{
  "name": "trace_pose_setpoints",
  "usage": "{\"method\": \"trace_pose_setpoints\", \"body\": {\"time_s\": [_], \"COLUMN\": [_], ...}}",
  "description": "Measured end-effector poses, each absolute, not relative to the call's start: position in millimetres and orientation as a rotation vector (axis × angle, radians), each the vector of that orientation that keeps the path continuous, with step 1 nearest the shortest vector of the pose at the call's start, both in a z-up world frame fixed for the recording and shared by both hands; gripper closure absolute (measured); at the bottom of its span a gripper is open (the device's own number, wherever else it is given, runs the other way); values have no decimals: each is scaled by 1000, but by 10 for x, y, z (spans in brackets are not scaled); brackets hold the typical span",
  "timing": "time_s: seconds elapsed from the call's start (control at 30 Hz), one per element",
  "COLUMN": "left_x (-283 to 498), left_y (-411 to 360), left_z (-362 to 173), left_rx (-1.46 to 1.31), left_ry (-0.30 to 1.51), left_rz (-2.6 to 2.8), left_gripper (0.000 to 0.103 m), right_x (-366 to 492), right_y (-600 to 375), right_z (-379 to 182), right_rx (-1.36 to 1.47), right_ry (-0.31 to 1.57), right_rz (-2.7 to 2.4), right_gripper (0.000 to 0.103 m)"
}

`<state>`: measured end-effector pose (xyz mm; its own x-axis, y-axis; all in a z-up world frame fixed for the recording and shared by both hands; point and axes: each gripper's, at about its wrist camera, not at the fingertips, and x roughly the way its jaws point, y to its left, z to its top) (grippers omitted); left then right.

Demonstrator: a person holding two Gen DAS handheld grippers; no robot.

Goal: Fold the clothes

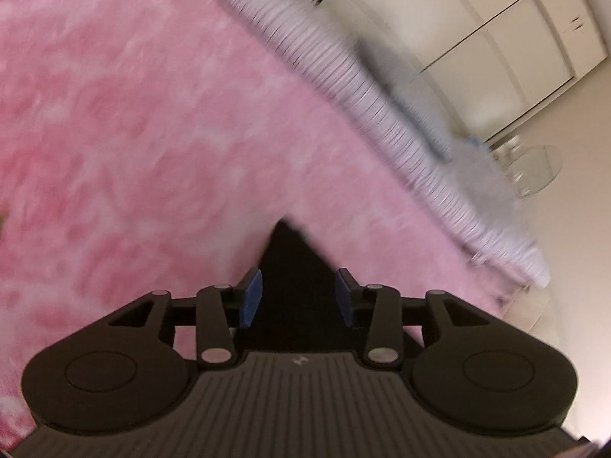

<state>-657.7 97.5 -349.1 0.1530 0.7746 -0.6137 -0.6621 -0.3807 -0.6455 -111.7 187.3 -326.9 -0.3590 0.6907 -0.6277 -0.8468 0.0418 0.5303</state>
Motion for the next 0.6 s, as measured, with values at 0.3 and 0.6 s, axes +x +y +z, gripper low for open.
{"method": "trace_pose_setpoints", "body": {"time_s": [0.3, 0.6], "left_x": [-6468, -6454], "left_y": [1256, 1576], "left_z": [-3730, -3829], "left_rx": [-1147, -1055], "left_ry": [13, 74], "left_rz": [1539, 1515], "left_gripper": [64, 68], "right_x": [-1172, -1418], "right_y": [2231, 2678], "right_z": [-3688, -3898], "right_rx": [-328, -356], "right_ry": [1069, 1034], "right_rz": [1674, 1716], "right_gripper": [62, 61]}}
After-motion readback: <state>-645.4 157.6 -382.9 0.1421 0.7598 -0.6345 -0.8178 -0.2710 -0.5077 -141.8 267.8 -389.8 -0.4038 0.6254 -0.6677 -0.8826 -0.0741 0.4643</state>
